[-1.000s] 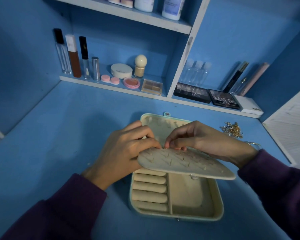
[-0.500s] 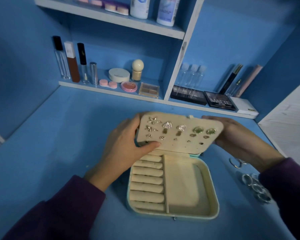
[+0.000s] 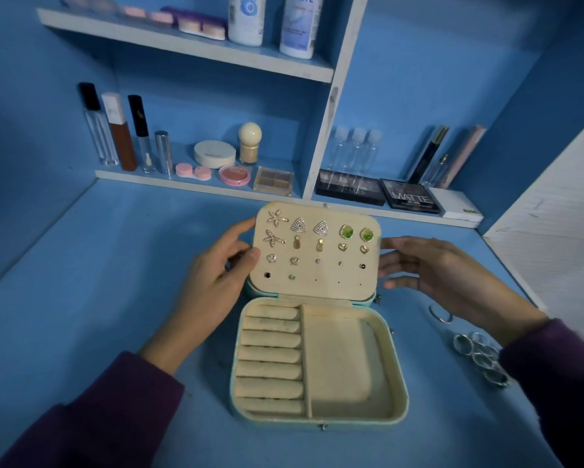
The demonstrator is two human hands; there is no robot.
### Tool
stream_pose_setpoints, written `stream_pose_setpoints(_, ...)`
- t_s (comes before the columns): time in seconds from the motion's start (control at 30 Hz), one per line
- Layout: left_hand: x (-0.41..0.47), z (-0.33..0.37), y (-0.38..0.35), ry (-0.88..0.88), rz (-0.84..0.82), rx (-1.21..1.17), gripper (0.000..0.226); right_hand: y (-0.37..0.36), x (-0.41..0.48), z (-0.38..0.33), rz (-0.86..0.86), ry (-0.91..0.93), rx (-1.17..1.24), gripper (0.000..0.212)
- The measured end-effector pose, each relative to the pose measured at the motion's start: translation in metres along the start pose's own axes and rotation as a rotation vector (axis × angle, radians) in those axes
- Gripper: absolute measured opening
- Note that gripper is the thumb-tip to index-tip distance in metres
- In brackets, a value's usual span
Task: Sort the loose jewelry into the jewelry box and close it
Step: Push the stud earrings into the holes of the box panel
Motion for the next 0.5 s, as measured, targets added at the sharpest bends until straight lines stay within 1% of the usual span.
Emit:
stream_pose_setpoints(0.07, 0.001, -0.001, 0.000, -0.003, 0.003, 0.008, 0.043, 0.010, 0.000, -0.003, 0.065, 0.101, -0.128, 0.017)
stream_pose_setpoints(0.13, 0.002, -0.002, 0.000, -0.007, 0.011, 0.021, 0.044, 0.016, -0.001, -0.010, 0.105, 0.253, -0.390, 0.013)
stream_pose_setpoints(0.17, 0.002, -0.002, 0.000, -0.009, 0.013, 0.027, 0.045, 0.015, -0.003, -0.012, 0.095, 0.320, -0.522, 0.013)
stream_pose_setpoints(0.23, 0.002, -0.003, 0.000, -0.010, 0.013, 0.040, 0.045, 0.009, -0.008, -0.012, 0.019, 0.392, -0.715, 0.016)
stream_pose_setpoints(0.3, 0.002, -0.003, 0.001, -0.005, 0.014, 0.042, 0.045, 0.002, -0.014, -0.006, -0.111, 0.396, -0.843, 0.018)
stream_pose_setpoints(0.4, 0.002, -0.002, 0.001, -0.001, 0.017, 0.043, 0.046, -0.005, -0.025, 0.006, -0.286, 0.345, -0.911, 0.014)
stream_pose_setpoints(0.5, 0.002, -0.001, 0.000, 0.002, 0.016, 0.038, 0.046, -0.006, -0.031, 0.013, -0.348, 0.324, -0.942, 0.015)
Point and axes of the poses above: each hand's wrist, its own x-axis towards the middle knuckle, its own y-axis out of the back of the hand, z = x × y, the point moved 9 cm from there along x, towards the middle knuckle, and after that the axes turned 12 degrees about z, right-handed, at the moved point
